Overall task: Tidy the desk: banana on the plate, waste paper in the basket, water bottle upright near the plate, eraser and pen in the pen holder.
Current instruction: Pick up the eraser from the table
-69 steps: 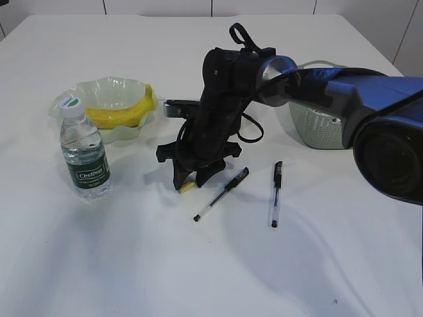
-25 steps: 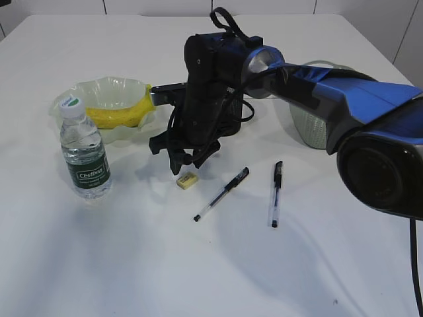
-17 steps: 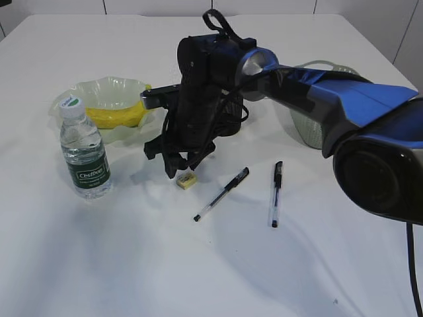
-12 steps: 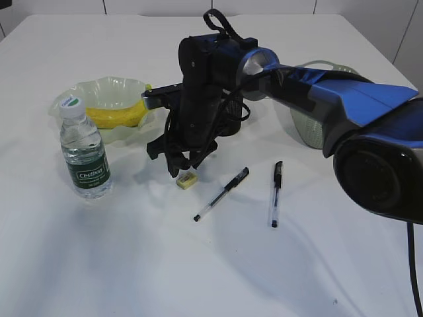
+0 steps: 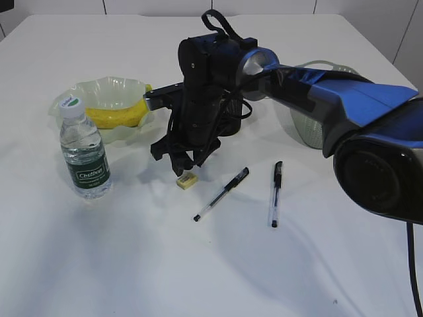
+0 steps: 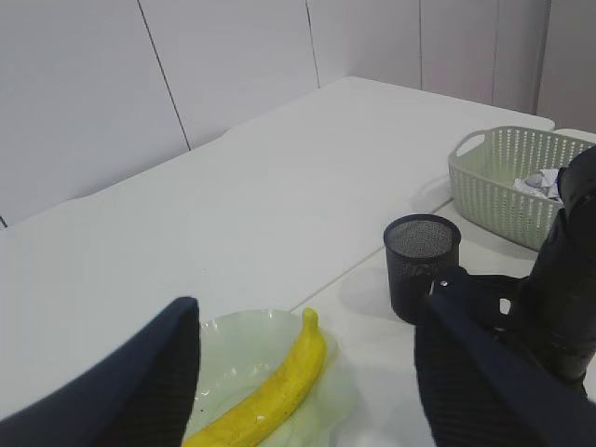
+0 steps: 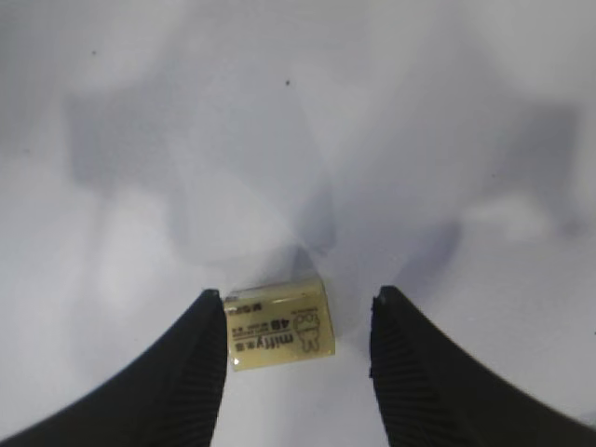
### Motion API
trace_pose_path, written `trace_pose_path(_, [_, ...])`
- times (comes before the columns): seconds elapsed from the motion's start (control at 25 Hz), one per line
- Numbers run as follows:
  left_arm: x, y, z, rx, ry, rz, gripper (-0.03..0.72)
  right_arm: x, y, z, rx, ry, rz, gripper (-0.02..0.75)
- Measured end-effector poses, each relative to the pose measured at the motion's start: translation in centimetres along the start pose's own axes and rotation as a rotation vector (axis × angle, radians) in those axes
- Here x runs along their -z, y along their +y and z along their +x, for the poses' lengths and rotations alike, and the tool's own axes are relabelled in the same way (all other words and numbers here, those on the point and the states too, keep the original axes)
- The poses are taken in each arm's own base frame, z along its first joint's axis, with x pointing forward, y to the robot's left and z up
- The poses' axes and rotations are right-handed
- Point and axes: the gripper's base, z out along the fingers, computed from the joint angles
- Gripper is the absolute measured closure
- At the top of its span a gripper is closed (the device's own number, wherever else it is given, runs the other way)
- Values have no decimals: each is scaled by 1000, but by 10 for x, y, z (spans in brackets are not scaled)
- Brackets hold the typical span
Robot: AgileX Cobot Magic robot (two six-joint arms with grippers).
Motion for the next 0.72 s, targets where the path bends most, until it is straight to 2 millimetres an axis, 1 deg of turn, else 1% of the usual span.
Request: trace_pose_path(0.72, [0, 0, 0, 0, 0, 1, 182, 0, 4, 0, 4, 1, -15, 360])
